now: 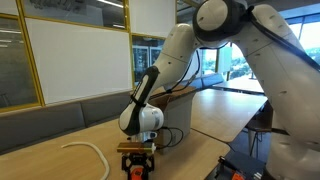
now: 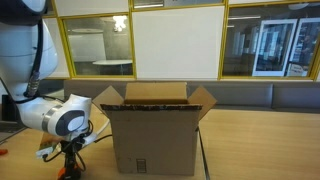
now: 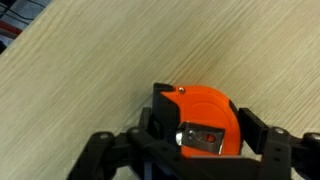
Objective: Pick up the toy, measuring tapes and the white rope from the table and put them in the box.
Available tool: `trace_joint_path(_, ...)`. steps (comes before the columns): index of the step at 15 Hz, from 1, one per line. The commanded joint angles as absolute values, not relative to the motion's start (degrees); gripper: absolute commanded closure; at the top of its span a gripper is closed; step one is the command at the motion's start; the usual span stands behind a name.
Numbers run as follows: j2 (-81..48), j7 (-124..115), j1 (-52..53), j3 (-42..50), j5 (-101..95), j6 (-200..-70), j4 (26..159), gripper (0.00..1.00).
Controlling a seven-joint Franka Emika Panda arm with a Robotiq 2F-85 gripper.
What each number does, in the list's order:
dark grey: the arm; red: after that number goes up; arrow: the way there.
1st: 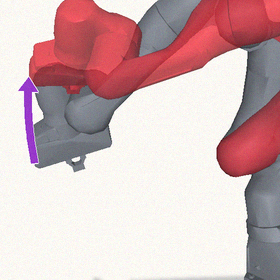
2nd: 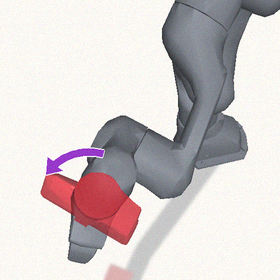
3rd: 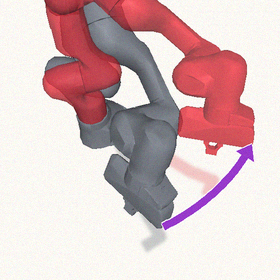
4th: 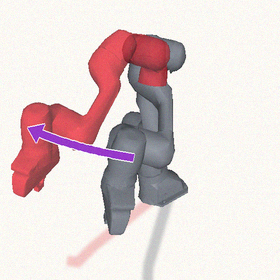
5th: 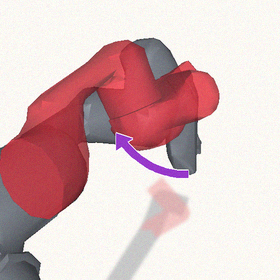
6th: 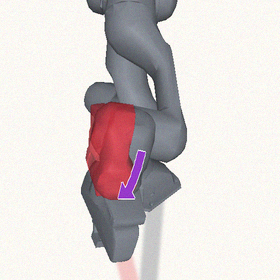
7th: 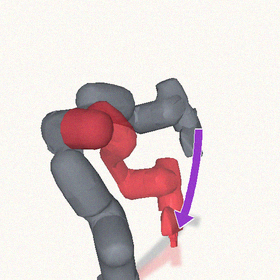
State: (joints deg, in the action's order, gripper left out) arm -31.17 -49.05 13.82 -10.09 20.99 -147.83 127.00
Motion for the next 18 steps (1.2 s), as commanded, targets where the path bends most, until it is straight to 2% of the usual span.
trace_joint_path(1,-26.4,-49.0,14.2,-8.6,21.1,-148.3,129.7,0.39)
trace_joint_path(8,-13.5,-53.3,17.4,-6.0,14.7,-148.6,136.0,0.39)
trace_joint_path(13,0.7,-66.2,19.6,-5.0,-3.3,-146.5,140.6,0.39)
trace_joint_path(18,14.4,-77.8,15.5,-11.4,-18.1,-136.8,140.2,0.39)
